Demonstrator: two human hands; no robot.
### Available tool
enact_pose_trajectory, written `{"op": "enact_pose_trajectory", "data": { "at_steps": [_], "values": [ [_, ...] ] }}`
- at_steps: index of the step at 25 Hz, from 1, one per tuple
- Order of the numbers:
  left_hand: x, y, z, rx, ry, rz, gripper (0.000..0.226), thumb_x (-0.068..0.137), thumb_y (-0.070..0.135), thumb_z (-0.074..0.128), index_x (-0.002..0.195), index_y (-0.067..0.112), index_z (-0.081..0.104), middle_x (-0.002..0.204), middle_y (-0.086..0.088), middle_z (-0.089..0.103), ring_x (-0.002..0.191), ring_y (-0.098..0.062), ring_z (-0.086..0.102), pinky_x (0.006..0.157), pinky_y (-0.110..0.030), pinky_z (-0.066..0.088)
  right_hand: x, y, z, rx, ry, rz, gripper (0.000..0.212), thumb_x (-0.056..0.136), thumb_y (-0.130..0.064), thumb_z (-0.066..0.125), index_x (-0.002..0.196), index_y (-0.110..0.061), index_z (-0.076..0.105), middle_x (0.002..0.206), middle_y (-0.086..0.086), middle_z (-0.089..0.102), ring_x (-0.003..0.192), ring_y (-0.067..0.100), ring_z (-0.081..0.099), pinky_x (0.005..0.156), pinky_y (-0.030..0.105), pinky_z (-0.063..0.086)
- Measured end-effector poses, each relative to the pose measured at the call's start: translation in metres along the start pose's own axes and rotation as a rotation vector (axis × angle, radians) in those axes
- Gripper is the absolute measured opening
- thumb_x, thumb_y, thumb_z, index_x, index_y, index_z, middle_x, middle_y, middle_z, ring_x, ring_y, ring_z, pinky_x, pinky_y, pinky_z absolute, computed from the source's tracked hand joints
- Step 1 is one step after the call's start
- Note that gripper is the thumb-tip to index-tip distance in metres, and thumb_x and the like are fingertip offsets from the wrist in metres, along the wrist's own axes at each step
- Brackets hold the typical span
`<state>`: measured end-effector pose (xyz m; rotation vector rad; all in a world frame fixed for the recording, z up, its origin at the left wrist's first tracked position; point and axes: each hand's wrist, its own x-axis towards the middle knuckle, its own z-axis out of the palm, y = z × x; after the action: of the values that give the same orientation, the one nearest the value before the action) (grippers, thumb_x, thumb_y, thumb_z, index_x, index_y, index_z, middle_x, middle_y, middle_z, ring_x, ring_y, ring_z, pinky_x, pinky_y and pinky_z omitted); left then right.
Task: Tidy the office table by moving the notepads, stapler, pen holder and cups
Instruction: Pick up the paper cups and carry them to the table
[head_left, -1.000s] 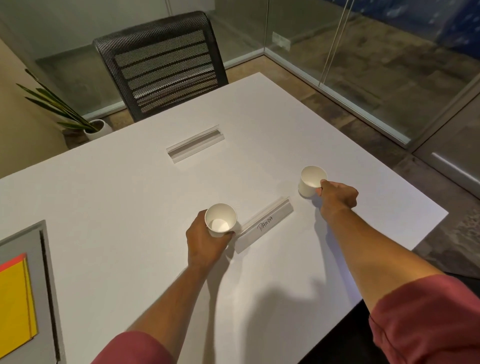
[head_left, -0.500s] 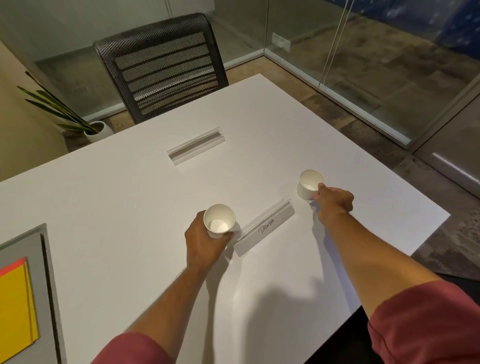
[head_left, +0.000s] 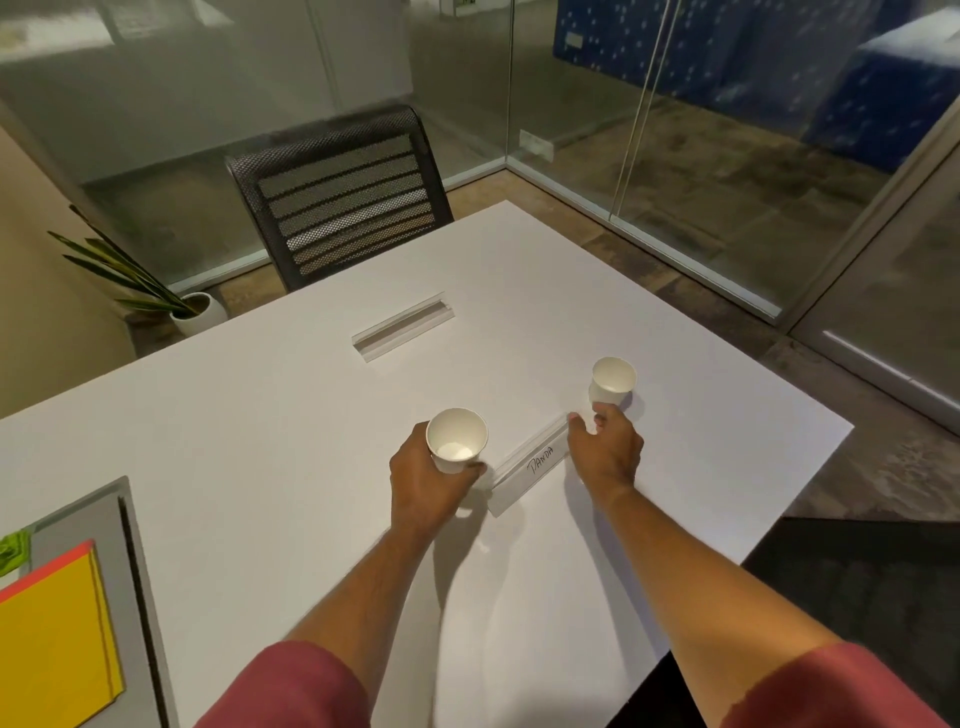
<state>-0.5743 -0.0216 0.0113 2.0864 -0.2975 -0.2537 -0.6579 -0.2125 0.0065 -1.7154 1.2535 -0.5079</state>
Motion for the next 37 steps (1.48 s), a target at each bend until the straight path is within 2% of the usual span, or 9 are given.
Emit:
{"op": "enact_pose_trajectory", "data": {
  "at_steps": [4,13,18,24,26,28,30,33,37],
  "values": [
    [-0.012,0.013,-0.011,-0.033,-0.043,0.056,0.059,0.058,0.026,0.09,0.107,0.017,0.06,0.101,0.003,0.066,0.095,-0.02,0.062,0.082,-0.036,0.054,-0.048,-0.013,-0.002,0.096,-0.133,-0.075,0.044,0.086,-0.021,0.069,0.128,-0.011,0.06,0.128,0.008,0.063,0.122,0.022,0.057,0.105,0.034,0.045],
    [-0.042,0.04,-0.027,-0.126,-0.172,0.145,0.047,0.059,0.035,0.079,0.101,0.031,0.058,0.097,0.014,0.066,0.09,-0.008,0.065,0.066,-0.02,0.048,-0.137,-0.039,-0.007,0.293,-0.338,-0.177,0.062,0.068,-0.038,0.069,0.127,-0.02,0.059,0.124,-0.003,0.064,0.119,0.013,0.056,0.096,0.029,0.046],
    [-0.061,0.054,-0.022,-0.139,-0.227,0.273,0.05,0.065,0.035,0.082,0.109,0.028,0.061,0.101,0.014,0.066,0.091,-0.005,0.064,0.07,-0.017,0.05,-0.153,-0.041,-0.03,0.328,-0.281,-0.218,0.066,0.068,-0.041,0.075,0.128,-0.025,0.053,0.119,-0.007,0.063,0.112,0.01,0.058,0.082,0.018,0.048],
    [-0.091,0.098,-0.007,-0.04,-0.249,0.512,0.052,0.07,0.042,0.074,0.118,0.03,0.058,0.112,0.008,0.067,0.102,-0.012,0.062,0.079,-0.024,0.051,-0.154,-0.046,-0.085,0.333,-0.115,-0.298,0.07,0.072,-0.034,0.084,0.131,-0.025,0.047,0.118,-0.009,0.06,0.112,0.013,0.058,0.095,0.035,0.054],
    [-0.103,0.113,-0.002,0.1,-0.241,0.658,0.064,0.07,0.048,0.069,0.128,0.031,0.049,0.127,0.002,0.06,0.115,-0.02,0.056,0.086,-0.024,0.047,-0.153,-0.047,-0.113,0.331,-0.052,-0.349,0.075,0.071,-0.039,0.084,0.133,-0.024,0.046,0.123,-0.005,0.059,0.113,0.015,0.058,0.094,0.033,0.055],
    [-0.116,0.131,0.004,0.253,-0.237,0.677,0.084,0.071,0.063,0.063,0.144,0.032,0.035,0.149,-0.003,0.043,0.133,-0.025,0.043,0.103,-0.039,0.046,-0.15,-0.048,-0.143,0.342,-0.006,-0.397,0.076,0.069,-0.045,0.083,0.132,-0.025,0.045,0.126,-0.005,0.059,0.113,0.015,0.058,0.091,0.028,0.054],
    [-0.133,0.151,0.014,0.401,-0.226,0.659,0.098,0.073,0.074,0.055,0.153,0.032,0.017,0.162,-0.004,0.022,0.147,-0.028,0.025,0.116,-0.051,0.031,-0.15,-0.045,-0.175,0.358,0.028,-0.429,0.078,0.067,-0.049,0.082,0.132,-0.027,0.044,0.126,-0.008,0.058,0.113,0.013,0.057,0.092,0.027,0.053],
    [-0.164,0.178,0.035,0.566,-0.201,0.727,0.102,0.076,0.08,0.046,0.155,0.034,0.002,0.166,-0.002,0.003,0.153,-0.028,0.006,0.121,-0.051,0.014,-0.153,-0.036,-0.225,0.355,0.089,-0.461,0.075,0.068,-0.049,0.083,0.128,-0.03,0.043,0.119,-0.012,0.055,0.109,0.01,0.055,0.089,0.024,0.05],
    [-0.21,0.209,0.07,0.667,-0.173,0.814,0.103,0.076,0.084,0.038,0.155,0.032,-0.004,0.166,-0.006,-0.008,0.153,-0.03,-0.004,0.121,-0.05,0.006,-0.161,-0.009,-0.295,0.369,0.174,-0.442,0.066,0.067,-0.042,0.085,0.117,-0.037,0.043,0.107,-0.016,0.056,0.105,0.01,0.056,0.088,0.029,0.051]
  ]
}}
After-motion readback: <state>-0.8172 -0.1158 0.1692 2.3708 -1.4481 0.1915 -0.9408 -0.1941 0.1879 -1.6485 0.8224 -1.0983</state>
